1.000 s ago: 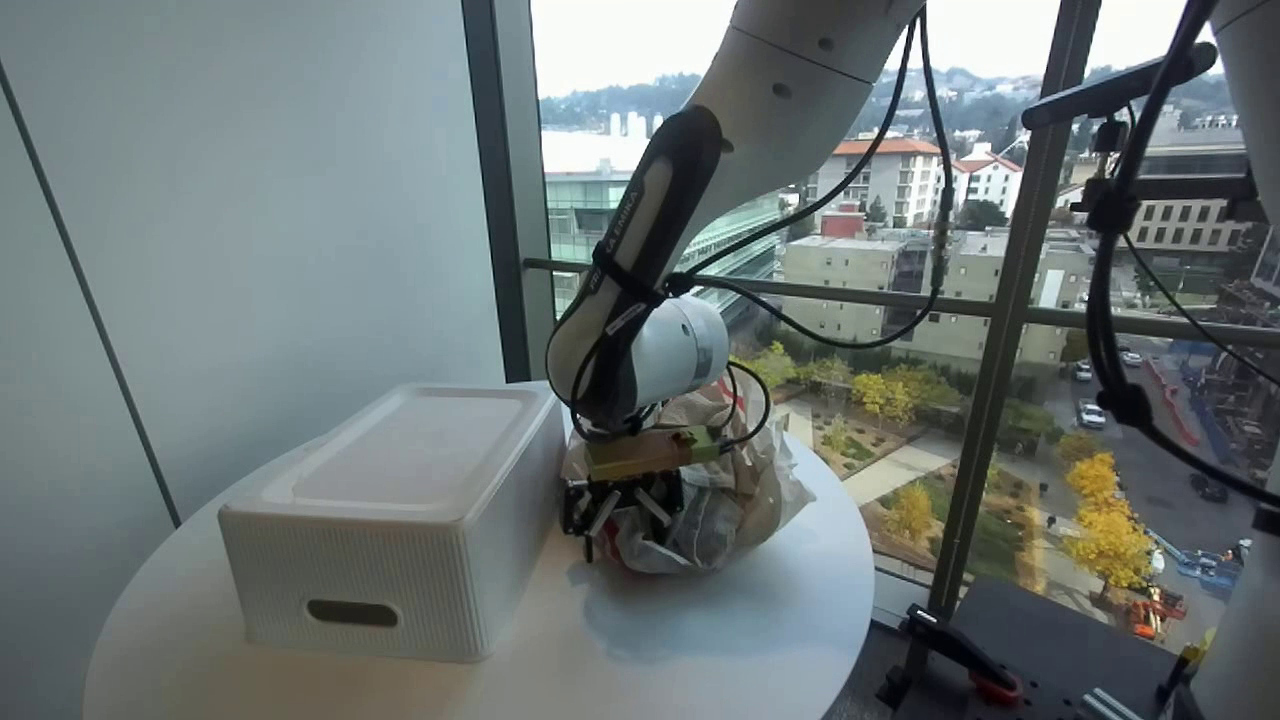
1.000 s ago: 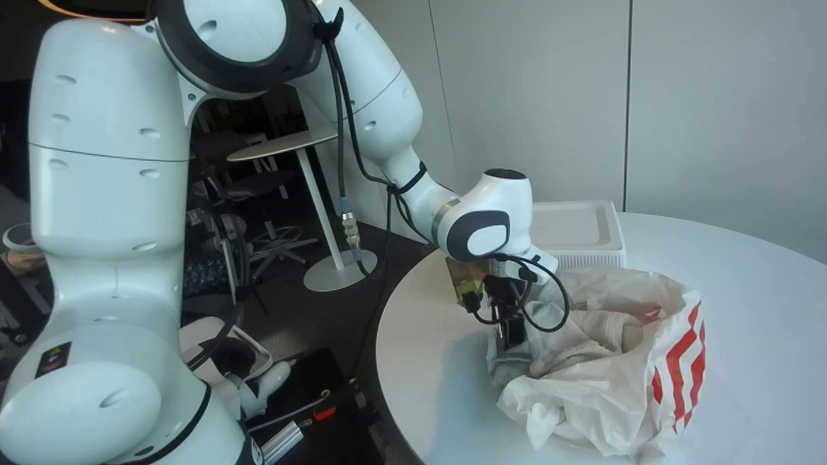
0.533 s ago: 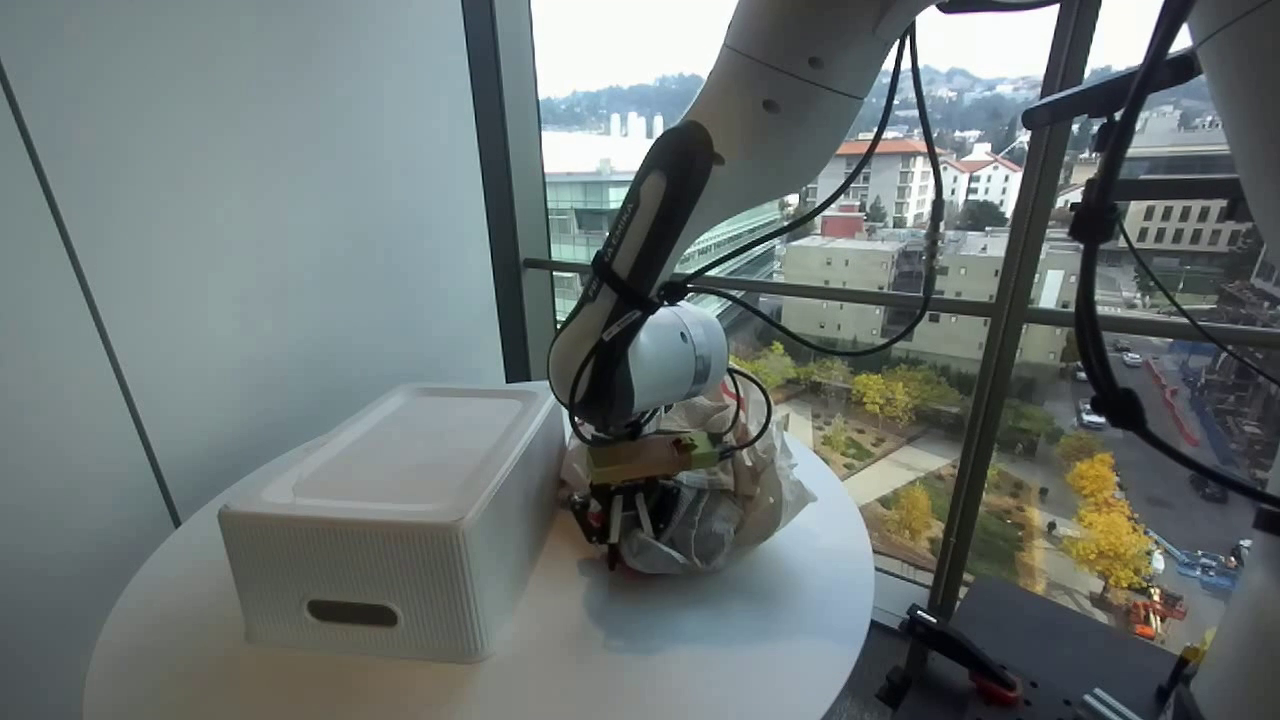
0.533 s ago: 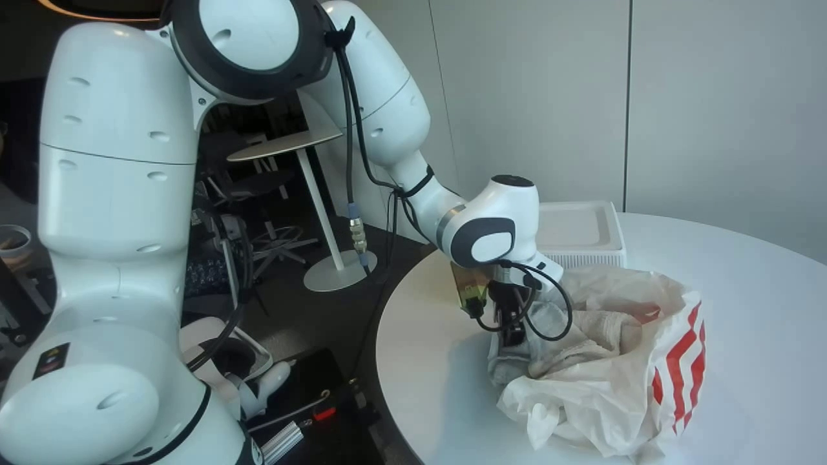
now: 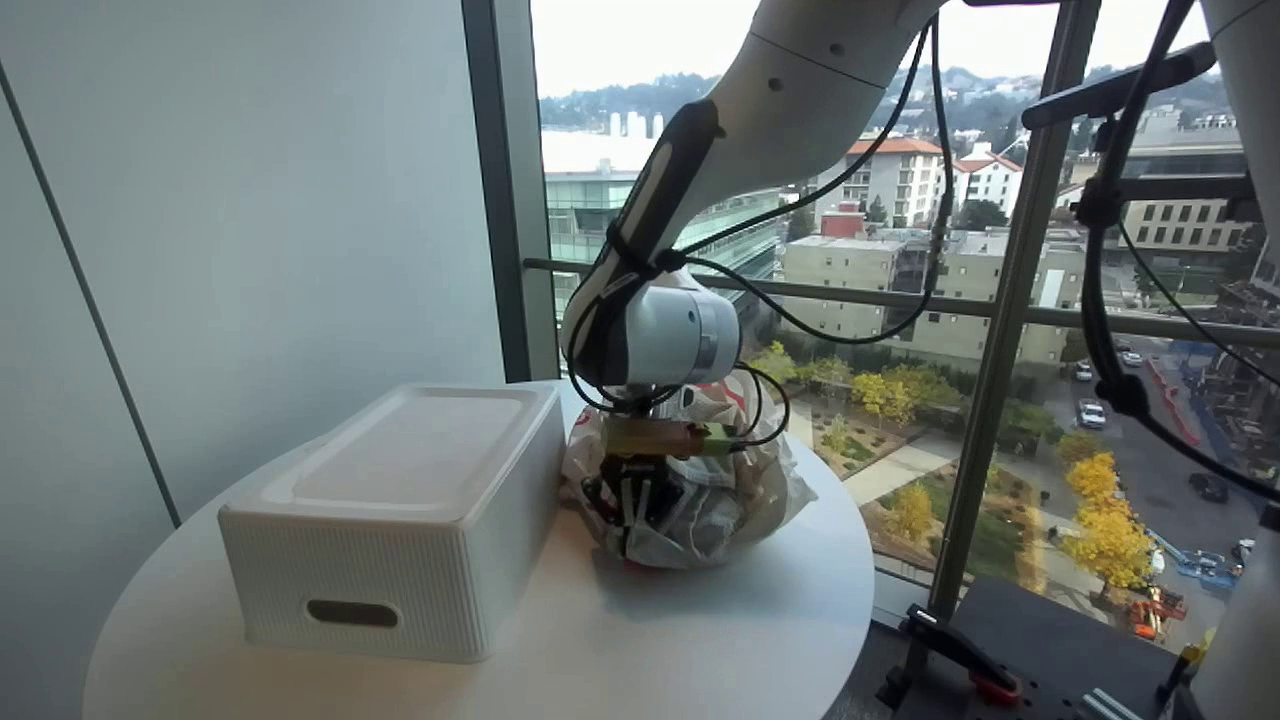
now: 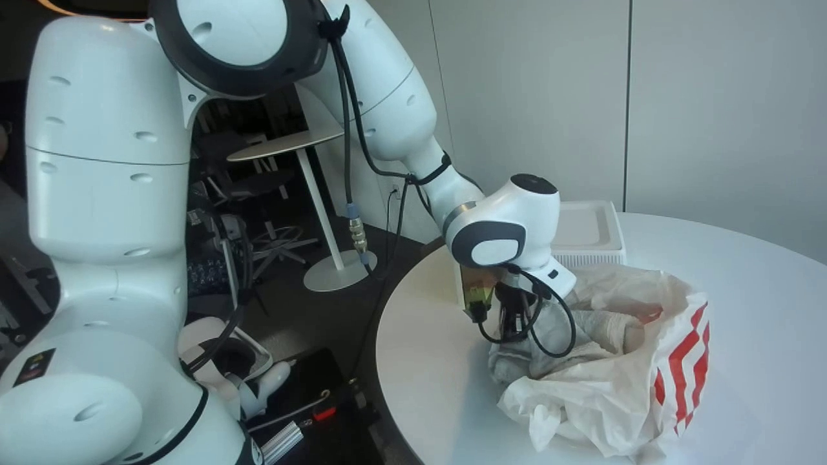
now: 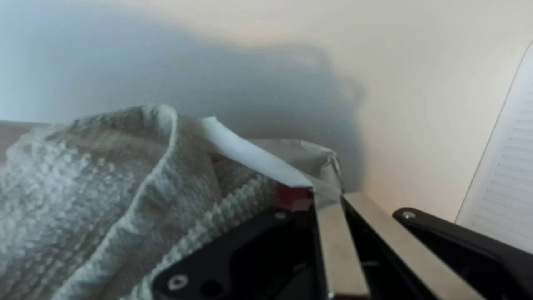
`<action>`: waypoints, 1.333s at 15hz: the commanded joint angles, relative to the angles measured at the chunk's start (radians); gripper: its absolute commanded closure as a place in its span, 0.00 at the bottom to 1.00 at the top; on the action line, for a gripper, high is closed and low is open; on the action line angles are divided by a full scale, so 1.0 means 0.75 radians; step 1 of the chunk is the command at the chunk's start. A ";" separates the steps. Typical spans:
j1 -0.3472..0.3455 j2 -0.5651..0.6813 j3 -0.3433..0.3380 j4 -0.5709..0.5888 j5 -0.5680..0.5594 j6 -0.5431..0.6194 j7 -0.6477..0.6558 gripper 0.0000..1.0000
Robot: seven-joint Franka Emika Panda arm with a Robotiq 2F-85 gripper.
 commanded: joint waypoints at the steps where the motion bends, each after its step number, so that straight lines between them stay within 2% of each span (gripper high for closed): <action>1: -0.116 -0.167 0.091 -0.063 0.201 -0.101 -0.204 1.00; 5: -0.176 -0.346 0.114 -0.102 0.463 -0.270 -0.504 1.00; 7: -0.159 -0.457 0.074 -0.140 0.553 -0.356 -0.628 1.00; 11: -0.092 -0.738 0.006 -0.291 0.624 -0.338 -0.746 1.00; 13: -0.053 -0.869 -0.013 -0.361 0.600 -0.276 -0.752 1.00; 15: -0.023 -0.898 -0.028 -0.359 0.538 -0.250 -0.697 1.00; 20: 0.008 -0.650 -0.032 -0.240 0.258 -0.313 -0.486 1.00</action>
